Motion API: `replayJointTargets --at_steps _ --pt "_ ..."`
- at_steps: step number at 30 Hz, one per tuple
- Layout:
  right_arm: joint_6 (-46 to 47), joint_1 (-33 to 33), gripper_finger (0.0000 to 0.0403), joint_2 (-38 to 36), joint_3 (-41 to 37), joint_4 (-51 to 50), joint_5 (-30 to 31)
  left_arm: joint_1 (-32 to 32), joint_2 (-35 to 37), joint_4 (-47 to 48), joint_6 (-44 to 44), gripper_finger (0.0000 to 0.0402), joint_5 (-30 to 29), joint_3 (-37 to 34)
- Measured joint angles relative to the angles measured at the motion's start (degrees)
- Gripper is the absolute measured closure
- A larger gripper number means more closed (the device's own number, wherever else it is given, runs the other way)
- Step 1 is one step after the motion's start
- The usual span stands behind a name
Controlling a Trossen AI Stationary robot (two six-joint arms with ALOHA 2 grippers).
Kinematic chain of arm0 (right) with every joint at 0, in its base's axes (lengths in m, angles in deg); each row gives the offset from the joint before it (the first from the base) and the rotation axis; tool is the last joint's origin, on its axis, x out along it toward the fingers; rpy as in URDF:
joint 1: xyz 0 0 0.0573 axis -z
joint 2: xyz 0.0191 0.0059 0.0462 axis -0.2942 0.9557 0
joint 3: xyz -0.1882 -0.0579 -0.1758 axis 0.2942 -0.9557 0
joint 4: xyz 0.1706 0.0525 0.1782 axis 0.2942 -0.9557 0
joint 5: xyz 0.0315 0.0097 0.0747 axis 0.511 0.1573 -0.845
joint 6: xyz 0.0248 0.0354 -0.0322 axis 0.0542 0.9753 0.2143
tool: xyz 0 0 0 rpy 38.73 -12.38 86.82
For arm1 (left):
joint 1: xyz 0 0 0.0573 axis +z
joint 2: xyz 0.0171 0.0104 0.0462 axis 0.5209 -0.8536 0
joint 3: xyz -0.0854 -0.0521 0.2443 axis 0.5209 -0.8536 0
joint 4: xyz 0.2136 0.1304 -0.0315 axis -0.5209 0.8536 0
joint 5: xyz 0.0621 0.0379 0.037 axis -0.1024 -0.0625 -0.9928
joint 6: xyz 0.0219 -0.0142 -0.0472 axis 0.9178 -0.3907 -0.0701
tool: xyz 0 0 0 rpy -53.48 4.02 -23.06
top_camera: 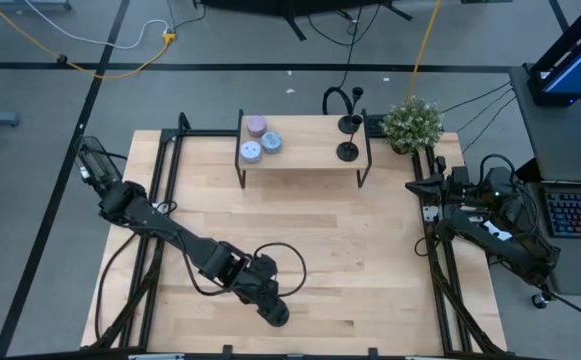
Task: Pick & Place candle stick holders
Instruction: Put the candle holder on the shelf
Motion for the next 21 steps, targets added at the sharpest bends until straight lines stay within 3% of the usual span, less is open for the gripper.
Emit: replayJointTargets --at_steps 5,8,21 --pt "0.0 0.0 0.0401 0.0 0.0 0.0 -0.1 0.2 0.0 2.3 0.1 0.0124 -0.2 0.0" --pt "0.0 0.0 0.0402 0.0 0.0 0.0 -0.1 0.4 0.0 2.9 0.2 0.0147 -0.3 0.0" --pt "0.0 0.0 0.0401 0.0 0.0 0.0 -0.1 2.7 0.3 2.0 4.2 0.0381 -1.3 0.1"
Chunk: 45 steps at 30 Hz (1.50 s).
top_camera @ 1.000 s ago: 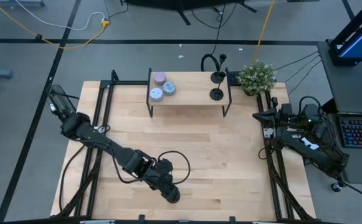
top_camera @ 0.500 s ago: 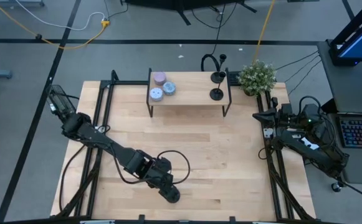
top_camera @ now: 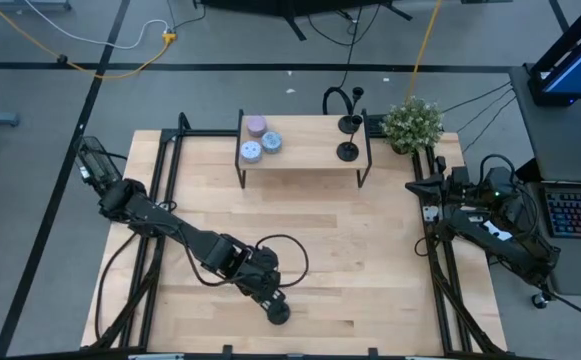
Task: Pick & Place candle stick holders
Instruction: Put the candle holder on the shelf
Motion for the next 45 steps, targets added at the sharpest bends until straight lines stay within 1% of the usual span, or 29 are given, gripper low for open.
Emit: replayJointTargets --at_steps 6,11,13,17,21,27,31,34,37,39,42,45 --pt "0.0 0.0 0.0401 0.0 0.0 0.0 0.0 2.7 -0.1 -8.9 6.0 0.0380 -3.9 -0.1" --pt "0.0 0.0 0.0402 0.0 0.0 0.0 0.0 6.4 1.8 -18.0 12.9 0.0387 -3.1 -0.1" --pt "0.0 0.0 0.0402 0.0 0.0 0.0 0.0 8.3 3.4 -18.8 15.2 0.0387 -3.1 0.0" --pt "0.0 0.0 0.0401 0.0 0.0 0.1 0.1 12.4 6.5 -14.8 20.9 0.0387 -3.3 3.0" --pt "0.0 0.0 0.0402 0.0 0.0 0.1 0.2 17.6 8.8 -9.4 30.2 0.0387 -2.9 9.2" --pt "4.4 0.0 0.0402 0.7 0.0 3.0 1.6 27.9 8.6 2.7 43.0 0.0387 -3.0 20.1" --pt "4.5 0.0 0.0401 3.0 0.0 7.6 1.7 34.9 8.5 7.4 48.6 0.0387 -3.0 24.7" --pt "4.5 0.0 0.0402 6.1 0.0 11.1 1.7 39.4 8.3 7.2 52.5 0.0387 -2.9 26.5" --pt "4.3 0.0 0.0402 10.6 0.0 15.6 1.7 43.2 8.4 7.1 55.4 0.0387 -0.1 27.4" --pt "3.5 0.0 0.0401 14.3 0.0 19.9 1.7 45.0 8.4 7.3 56.8 0.0387 1.5 27.4" --pt "2.2 0.0 0.0401 20.1 0.0 28.0 1.7 47.0 8.1 7.2 59.0 0.0387 2.0 27.4" --pt "0.2 0.0 0.0401 26.0 2.2 31.6 1.6 48.3 8.1 7.3 61.1 0.0387 3.0 27.4"
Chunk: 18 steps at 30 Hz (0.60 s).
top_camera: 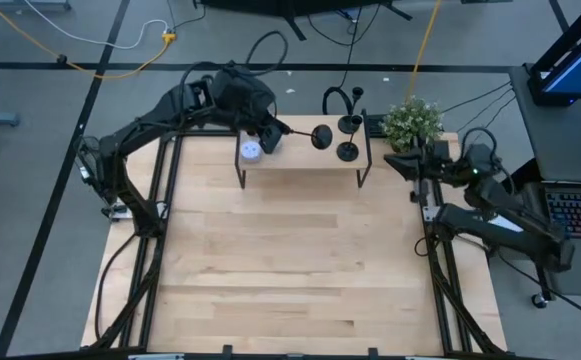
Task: Pick & Place candle stick holders
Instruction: Put the candle holder on the shelf
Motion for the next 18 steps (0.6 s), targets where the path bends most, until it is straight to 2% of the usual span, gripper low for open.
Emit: replayJointTargets --at_steps 9,18 --pt "-11.1 -4.3 0.0401 18.7 16.0 -4.0 0.3 1.2 0.0 0.0 5.1 0.0387 1.7 0.0" --pt "-26.5 -10.5 0.0401 35.4 37.5 -25.5 14.4 1.2 0.0 -0.1 9.0 0.0387 1.8 0.0"
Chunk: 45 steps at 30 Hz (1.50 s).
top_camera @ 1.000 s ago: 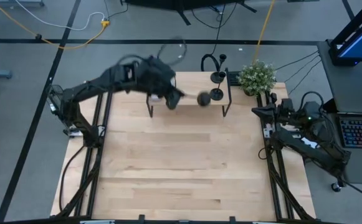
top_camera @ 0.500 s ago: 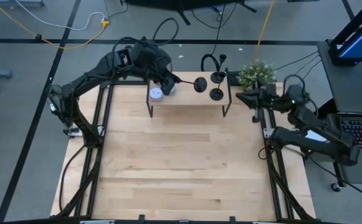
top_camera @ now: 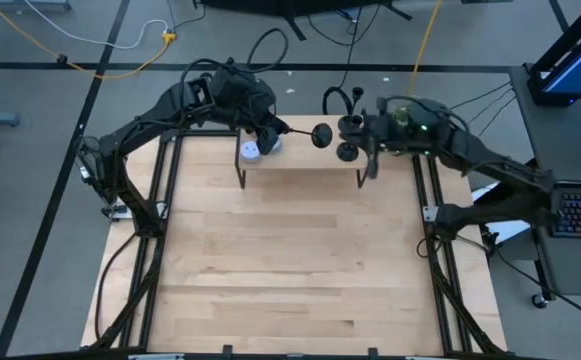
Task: Pick & Place candle stick holders
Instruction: Put the candle holder on the shelf
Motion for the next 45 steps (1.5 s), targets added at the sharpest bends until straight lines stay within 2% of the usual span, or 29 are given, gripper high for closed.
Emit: replayJointTargets --at_steps 5,11,14,17,22,27,35,45 --pt "-3.8 -3.2 0.0401 7.5 8.7 -5.7 10.1 0.0 0.0 0.0 2.1 0.0387 1.1 0.0" --pt "-5.5 -8.0 0.0398 13.6 11.0 -4.4 22.6 0.0 0.0 0.0 3.1 0.0387 1.4 0.0" --pt "-5.4 -10.1 0.0380 15.8 11.0 -4.0 28.4 0.0 0.0 0.0 3.8 0.0387 1.4 0.0" --pt "-4.8 -12.1 0.0350 17.3 11.0 -2.2 31.7 0.1 0.0 0.0 4.7 0.0387 1.4 0.0" --pt "-3.0 -14.1 0.0303 17.9 11.0 -0.5 32.2 0.3 0.0 0.1 5.5 0.0387 1.8 0.0" --pt "-0.9 -14.5 0.0275 19.7 11.0 1.5 32.3 0.4 0.0 0.0 6.0 0.0387 3.9 0.0" --pt "-1.7 -13.9 0.0274 23.1 11.0 5.6 32.3 -0.1 0.0 0.0 5.9 0.0387 4.4 0.0" --pt "-2.6 -12.8 0.0282 23.4 11.0 8.7 31.9 -1.9 0.0 -0.2 5.8 0.0387 4.1 0.0"
